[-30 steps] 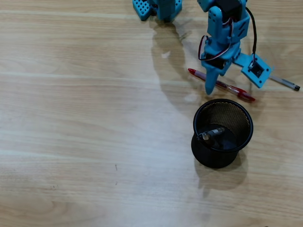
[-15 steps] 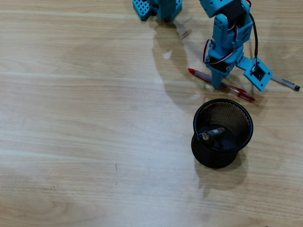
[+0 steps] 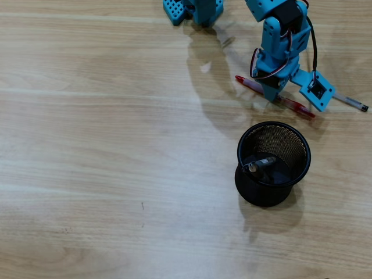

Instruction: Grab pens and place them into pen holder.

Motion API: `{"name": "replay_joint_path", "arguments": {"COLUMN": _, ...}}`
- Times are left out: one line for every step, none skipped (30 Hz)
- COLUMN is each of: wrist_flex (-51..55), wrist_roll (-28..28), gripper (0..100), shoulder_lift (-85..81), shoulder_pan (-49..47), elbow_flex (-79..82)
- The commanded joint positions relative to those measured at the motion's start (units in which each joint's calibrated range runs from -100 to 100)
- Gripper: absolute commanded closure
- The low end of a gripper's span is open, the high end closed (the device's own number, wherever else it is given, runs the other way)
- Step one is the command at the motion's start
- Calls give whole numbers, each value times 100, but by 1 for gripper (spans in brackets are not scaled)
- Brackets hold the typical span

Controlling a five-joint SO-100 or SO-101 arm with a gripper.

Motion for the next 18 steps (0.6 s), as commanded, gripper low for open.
{"name": "replay_joint_path", "arguments": {"wrist_flex": 21, "wrist_roll": -19, "gripper": 98, "shoulder_lift": -226, "shoulder_pan": 60, "elbow_flex": -262}}
{"name": "replay_joint_path", "arguments": {"wrist_flex": 21, "wrist_roll": -14, "gripper": 98, "shoulder_lift": -345, "shoulder_pan": 97, "elbow_flex": -380}}
{"name": "replay_joint_path", "arguments": {"wrist_flex": 30, "wrist_roll": -9, "gripper": 98, "shoulder_lift": -489, "shoulder_pan": 170, "elbow_flex": -480}}
{"name": "replay_joint_path", "arguments": {"wrist_flex": 30, "wrist_roll": 2, "gripper": 98, "shoulder_lift": -642, "shoulder_pan": 234, "elbow_flex": -570}}
{"name": "replay_joint_path", "arguments": {"wrist_flex": 30, "wrist_roll": -4, "gripper": 98, "shoulder_lift": -812, "shoulder_pan": 289, "elbow_flex": -633}}
{"name": "replay_joint_path", "arguments": {"wrist_flex": 30, "wrist_roll": -9, "gripper": 98, "shoulder_lift": -999, "shoulder_pan": 353, "elbow_flex": -697}}
{"name": "replay_joint_path", "arguments": {"wrist_flex": 30, "wrist_roll": -14, "gripper": 98, "shoulder_lift": -1194, "shoulder_pan": 435, "elbow_flex": -769}}
{"name": "replay_joint_path", "arguments": {"wrist_flex": 30, "wrist_roll": -14, "gripper": 98, "shoulder_lift": -1389, "shoulder_pan": 527, "elbow_flex": -833}}
{"name": "replay_joint_path", "arguments": {"wrist_flex": 21, "wrist_roll": -14, "gripper": 98, "shoulder_lift": -1593, "shoulder_pan": 627, "elbow_flex": -905}}
{"name": "replay_joint_path", "arguments": {"wrist_flex": 12, "wrist_roll": -19, "gripper": 98, "shoulder_lift": -1788, "shoulder_pan": 728, "elbow_flex": -986}}
{"name": "replay_joint_path", "arguments": {"wrist_flex": 3, "wrist_roll": -19, "gripper": 98, "shoulder_lift": -1975, "shoulder_pan": 838, "elbow_flex": -1068}}
{"name": "replay_joint_path", "arguments": {"wrist_flex": 12, "wrist_roll": -19, "gripper": 98, "shoulder_lift": -2349, "shoulder_pan": 1048, "elbow_flex": -1258}}
{"name": "replay_joint_path", "arguments": {"wrist_flex": -6, "wrist_roll": -19, "gripper": 98, "shoulder_lift": -2527, "shoulder_pan": 1149, "elbow_flex": -1348}}
{"name": "replay_joint_path", "arguments": {"wrist_flex": -6, "wrist_roll": -19, "gripper": 98, "shoulder_lift": -2680, "shoulder_pan": 1240, "elbow_flex": -1448}}
{"name": "replay_joint_path", "arguments": {"wrist_flex": -15, "wrist_roll": -19, "gripper": 98, "shoulder_lift": -2833, "shoulder_pan": 1341, "elbow_flex": -1547}}
{"name": "replay_joint_path", "arguments": {"wrist_flex": -25, "wrist_roll": -19, "gripper": 98, "shoulder_lift": -2960, "shoulder_pan": 1432, "elbow_flex": -1638}}
{"name": "replay_joint_path", "arguments": {"wrist_flex": -25, "wrist_roll": -30, "gripper": 98, "shoulder_lift": -3071, "shoulder_pan": 1514, "elbow_flex": -1728}}
{"name": "replay_joint_path", "arguments": {"wrist_flex": -34, "wrist_roll": -103, "gripper": 98, "shoulder_lift": -3156, "shoulder_pan": 1588, "elbow_flex": -1810}}
